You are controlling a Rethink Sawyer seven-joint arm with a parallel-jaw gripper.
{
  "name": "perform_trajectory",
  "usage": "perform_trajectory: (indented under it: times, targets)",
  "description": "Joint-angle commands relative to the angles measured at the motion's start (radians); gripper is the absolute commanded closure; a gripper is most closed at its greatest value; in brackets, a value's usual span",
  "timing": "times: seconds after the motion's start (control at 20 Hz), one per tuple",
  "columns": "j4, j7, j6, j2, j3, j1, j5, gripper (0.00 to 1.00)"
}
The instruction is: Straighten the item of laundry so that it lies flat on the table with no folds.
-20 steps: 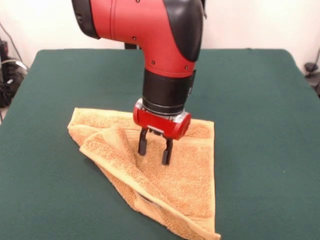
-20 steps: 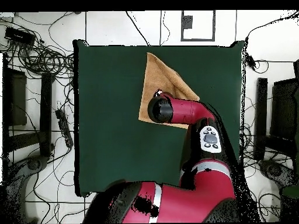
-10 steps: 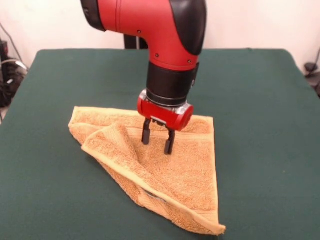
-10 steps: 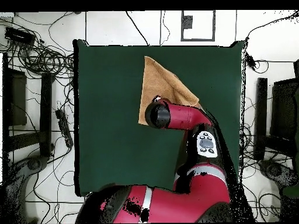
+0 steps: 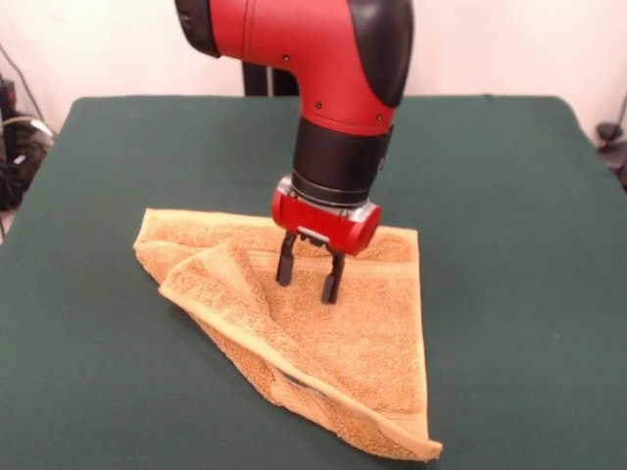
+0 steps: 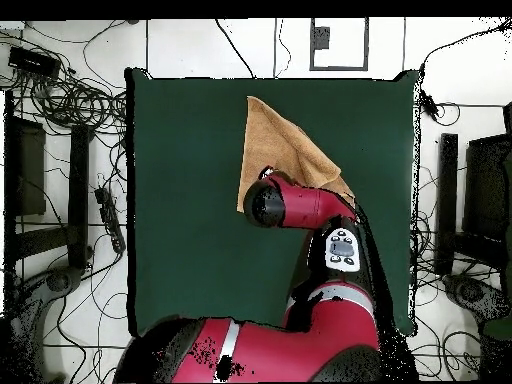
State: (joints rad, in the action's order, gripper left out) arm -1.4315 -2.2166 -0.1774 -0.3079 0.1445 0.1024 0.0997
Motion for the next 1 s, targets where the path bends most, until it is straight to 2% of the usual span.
perform_trajectory:
  times: [0.05,0.4,0.75,1.0]
  targets:
    - [-0.106,-0.237,0.127,0.118,0.026,-0.057,-0.05,0.0]
    - [-0.1,-0.257,0.236,0.164,0.091,-0.1,-0.103,0.0]
    - [-0.081,-0.215,0.278,0.191,0.097,-0.081,-0.14,0.0]
    - [-0.05,-0.175,0.303,0.216,0.086,-0.048,-0.133,0.0]
